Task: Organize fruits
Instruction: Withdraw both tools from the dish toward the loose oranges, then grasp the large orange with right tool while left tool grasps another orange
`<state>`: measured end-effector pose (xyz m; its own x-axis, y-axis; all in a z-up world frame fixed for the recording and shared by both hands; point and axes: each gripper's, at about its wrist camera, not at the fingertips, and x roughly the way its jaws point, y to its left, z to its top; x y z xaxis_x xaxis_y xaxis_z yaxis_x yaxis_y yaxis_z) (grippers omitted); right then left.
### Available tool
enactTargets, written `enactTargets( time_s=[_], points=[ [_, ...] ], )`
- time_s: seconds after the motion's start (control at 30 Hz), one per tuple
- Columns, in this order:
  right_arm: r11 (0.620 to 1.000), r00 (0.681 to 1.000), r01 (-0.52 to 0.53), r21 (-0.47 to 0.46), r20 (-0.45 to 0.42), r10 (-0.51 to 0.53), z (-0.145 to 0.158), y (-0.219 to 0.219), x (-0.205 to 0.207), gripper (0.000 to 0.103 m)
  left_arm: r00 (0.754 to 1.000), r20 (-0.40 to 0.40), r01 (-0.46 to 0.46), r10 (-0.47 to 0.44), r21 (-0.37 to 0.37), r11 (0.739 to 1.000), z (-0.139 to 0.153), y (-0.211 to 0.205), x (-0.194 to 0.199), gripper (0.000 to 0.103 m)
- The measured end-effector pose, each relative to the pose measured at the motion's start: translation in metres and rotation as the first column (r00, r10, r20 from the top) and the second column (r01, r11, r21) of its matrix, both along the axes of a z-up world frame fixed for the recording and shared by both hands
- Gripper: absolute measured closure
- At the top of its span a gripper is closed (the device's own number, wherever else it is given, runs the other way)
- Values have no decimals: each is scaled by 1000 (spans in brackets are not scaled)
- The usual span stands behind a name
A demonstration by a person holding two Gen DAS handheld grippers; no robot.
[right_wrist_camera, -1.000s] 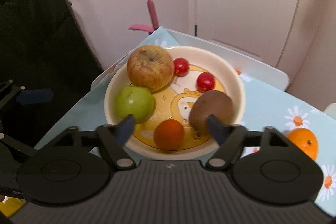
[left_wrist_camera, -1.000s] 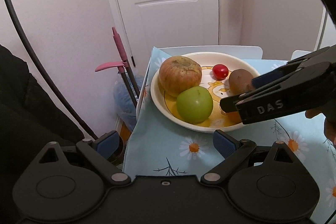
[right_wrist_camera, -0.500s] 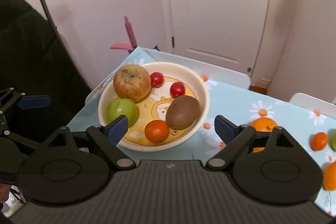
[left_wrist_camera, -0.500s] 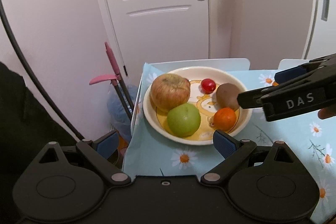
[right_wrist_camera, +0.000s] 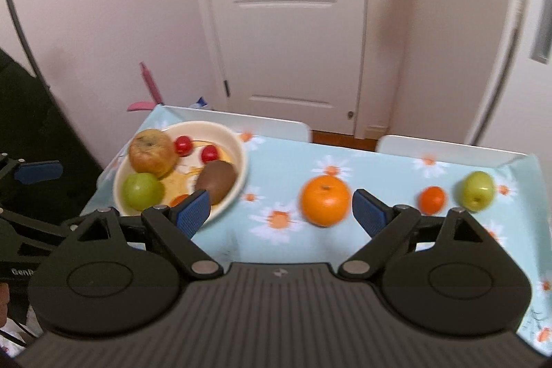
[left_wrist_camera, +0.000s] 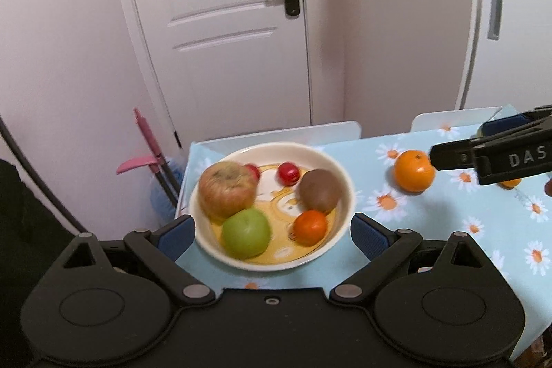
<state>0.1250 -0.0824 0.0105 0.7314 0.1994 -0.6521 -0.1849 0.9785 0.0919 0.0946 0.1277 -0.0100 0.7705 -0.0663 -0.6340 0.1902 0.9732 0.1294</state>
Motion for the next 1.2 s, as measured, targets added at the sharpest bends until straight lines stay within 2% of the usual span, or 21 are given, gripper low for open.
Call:
enactTargets(
  time_s=[0.33,0.67,0.83,1.2],
  points=[
    [1000,1000,4,-23,8,-4,2,-92,-18,0,1000,11,-18,17,10,1000,8,-75,-5,4],
    [998,999,-20,-60,-36,18,-30,-170,-9,0,997,1,-73,73,11,997,-10,-146,15,4],
    [998,998,-32,-50,-60,29,-52,-192,2,0,996,-4,-90,90,13,996,-29,-165,32,4],
    [999,997,-36,-38,-73,33,-92,-207,21,0,996,-31,-84,84,11,996,-76,-190,81,7]
  ],
)
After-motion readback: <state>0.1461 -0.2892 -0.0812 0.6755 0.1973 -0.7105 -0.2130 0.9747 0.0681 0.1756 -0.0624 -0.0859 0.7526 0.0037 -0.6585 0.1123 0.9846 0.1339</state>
